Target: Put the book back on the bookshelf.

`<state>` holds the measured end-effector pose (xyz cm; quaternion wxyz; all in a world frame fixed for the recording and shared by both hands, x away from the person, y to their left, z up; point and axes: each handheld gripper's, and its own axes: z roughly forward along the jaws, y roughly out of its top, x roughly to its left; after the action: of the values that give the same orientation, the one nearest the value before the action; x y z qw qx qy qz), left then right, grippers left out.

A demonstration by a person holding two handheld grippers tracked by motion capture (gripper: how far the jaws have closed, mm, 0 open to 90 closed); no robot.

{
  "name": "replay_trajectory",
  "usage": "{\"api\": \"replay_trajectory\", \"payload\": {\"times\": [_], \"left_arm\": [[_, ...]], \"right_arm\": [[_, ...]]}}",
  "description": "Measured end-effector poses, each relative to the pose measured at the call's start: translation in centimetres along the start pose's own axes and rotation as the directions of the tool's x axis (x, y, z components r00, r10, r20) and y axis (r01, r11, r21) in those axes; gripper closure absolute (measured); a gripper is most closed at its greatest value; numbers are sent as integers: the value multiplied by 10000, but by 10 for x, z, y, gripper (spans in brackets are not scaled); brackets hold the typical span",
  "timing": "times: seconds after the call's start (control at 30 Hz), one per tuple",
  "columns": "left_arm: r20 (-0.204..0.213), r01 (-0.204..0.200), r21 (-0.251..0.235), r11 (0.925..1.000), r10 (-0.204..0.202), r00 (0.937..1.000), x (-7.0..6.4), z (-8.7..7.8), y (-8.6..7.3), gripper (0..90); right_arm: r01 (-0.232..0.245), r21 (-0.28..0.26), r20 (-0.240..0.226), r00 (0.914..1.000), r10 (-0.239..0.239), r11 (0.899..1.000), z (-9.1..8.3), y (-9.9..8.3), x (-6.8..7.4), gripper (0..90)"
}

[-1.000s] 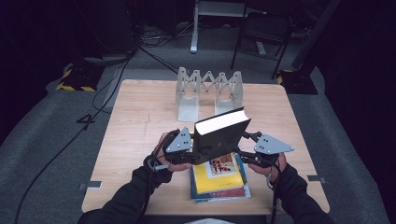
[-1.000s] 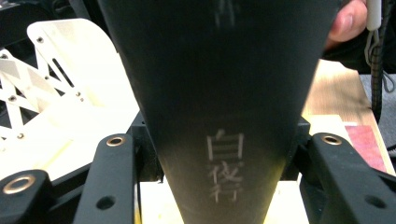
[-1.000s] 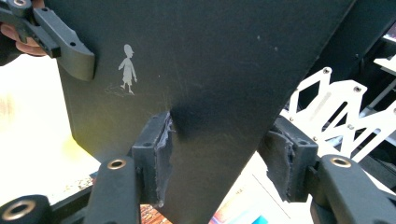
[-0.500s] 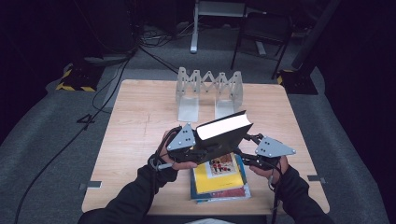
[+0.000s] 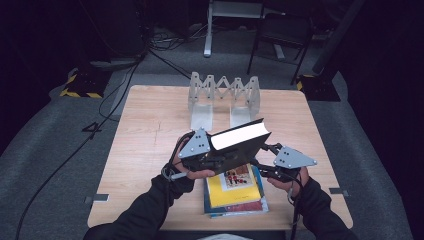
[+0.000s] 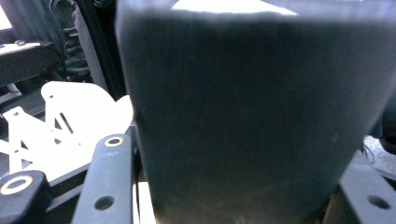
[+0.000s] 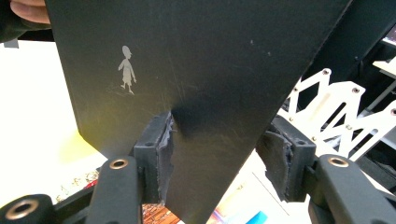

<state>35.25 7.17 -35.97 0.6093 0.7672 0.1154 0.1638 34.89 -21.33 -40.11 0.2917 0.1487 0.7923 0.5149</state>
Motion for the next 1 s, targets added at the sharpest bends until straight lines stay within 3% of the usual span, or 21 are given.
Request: {"api": "replay_trajectory", "payload": {"times": [0.37, 0.57, 0.6, 0.67, 0.73, 0.77, 0.83, 0.9, 1.0], "left_arm": [[-196, 147, -37, 9999, -148, 9997, 4, 4, 8, 478], [-262, 171, 148, 9997, -168, 9995, 6, 3, 11, 503], [-306, 150, 151, 9998, -146, 9994, 7, 3, 11, 509], [-291, 209, 153, 9997, -204, 9994, 8, 3, 11, 511], [-344, 306, 199, 9993, -299, 9990, 10, 2, 12, 514], [-344, 306, 199, 9993, -299, 9990, 10, 2, 12, 515], [-503, 205, 203, 9996, -195, 9985, 11, 1, 15, 517], [-738, 156, 260, 9995, -136, 9972, 13, -2, 18, 520], [-1157, 7, 304, 9995, 29, 9933, 17, -9, 21, 522]], "right_arm": [[-76, 155, -172, 9998, 79, 9999, 1, 0, 0, 404], [-424, 743, -237, 9987, 442, 9963, -7, -10, -8, 344], [-862, 1106, -176, 9959, 887, 9901, -11, -21, -17, 335], [-1279, 1517, 7, 9916, 1293, 9801, -15, -33, -26, 331], [-1583, 1987, 288, 9874, 1557, 9672, -17, -45, -33, 331], [-1583, 1987, 288, 9874, 1557, 9672, -17, -45, -33, 331], [-1878, 2429, 630, 9821, 1777, 9517, -20, -56, -41, 330], [-2278, 2546, 920, 9731, 2110, 9398, -25, -65, -48, 332], [-2590, 2602, 1223, 9644, 2343, 9302, -29, -73, -54, 334]]}}
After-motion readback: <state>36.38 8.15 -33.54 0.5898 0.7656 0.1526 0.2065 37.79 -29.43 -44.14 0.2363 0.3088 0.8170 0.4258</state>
